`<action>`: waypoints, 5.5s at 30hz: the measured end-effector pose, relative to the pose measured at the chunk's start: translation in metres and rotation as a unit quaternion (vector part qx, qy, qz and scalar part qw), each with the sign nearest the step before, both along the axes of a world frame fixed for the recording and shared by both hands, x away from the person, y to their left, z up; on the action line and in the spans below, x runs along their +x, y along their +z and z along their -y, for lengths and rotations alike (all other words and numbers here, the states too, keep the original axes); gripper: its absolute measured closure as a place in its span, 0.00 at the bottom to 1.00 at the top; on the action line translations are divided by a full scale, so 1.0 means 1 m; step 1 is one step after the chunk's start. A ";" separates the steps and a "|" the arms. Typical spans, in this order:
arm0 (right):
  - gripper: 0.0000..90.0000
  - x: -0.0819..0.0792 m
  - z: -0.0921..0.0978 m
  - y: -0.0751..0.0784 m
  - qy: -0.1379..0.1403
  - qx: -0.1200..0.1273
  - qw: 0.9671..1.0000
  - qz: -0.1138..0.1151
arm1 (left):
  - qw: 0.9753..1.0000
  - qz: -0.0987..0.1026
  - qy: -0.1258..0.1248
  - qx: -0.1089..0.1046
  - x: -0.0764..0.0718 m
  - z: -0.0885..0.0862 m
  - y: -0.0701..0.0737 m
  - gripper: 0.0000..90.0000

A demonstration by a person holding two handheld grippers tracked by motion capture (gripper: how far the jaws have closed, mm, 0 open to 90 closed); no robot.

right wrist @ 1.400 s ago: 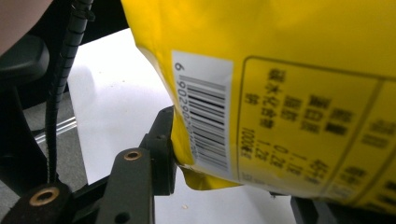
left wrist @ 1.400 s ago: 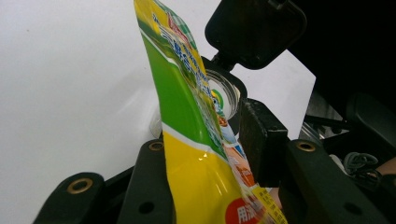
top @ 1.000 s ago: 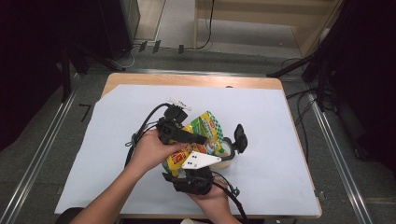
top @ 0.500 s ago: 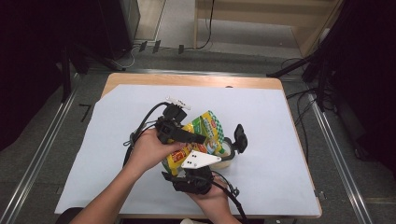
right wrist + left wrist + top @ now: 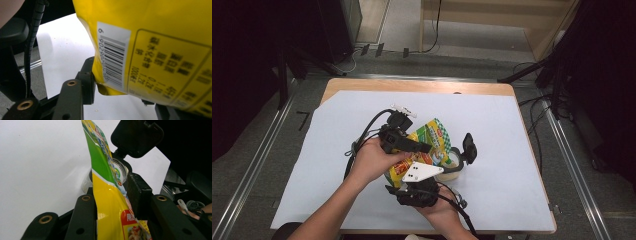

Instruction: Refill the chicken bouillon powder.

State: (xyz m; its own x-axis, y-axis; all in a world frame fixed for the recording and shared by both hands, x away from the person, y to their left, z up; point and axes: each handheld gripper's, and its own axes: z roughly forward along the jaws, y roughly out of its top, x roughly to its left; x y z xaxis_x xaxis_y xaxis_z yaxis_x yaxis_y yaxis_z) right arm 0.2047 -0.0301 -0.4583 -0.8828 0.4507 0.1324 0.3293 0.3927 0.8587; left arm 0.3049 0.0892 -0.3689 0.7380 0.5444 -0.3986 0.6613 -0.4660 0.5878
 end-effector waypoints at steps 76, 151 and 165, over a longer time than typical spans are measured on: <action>0.66 0.011 0.012 0.005 -0.032 0.060 0.996 -0.054 | 0.999 -0.005 -0.008 0.032 0.013 0.027 0.011 0.83; 0.69 0.010 -0.002 0.018 -0.035 0.053 0.997 -0.047 | 0.999 0.000 0.000 0.049 0.016 0.024 0.026 0.95; 0.69 0.014 0.001 0.018 -0.038 0.068 0.995 -0.055 | 0.999 0.000 0.000 0.037 0.019 0.024 0.026 0.86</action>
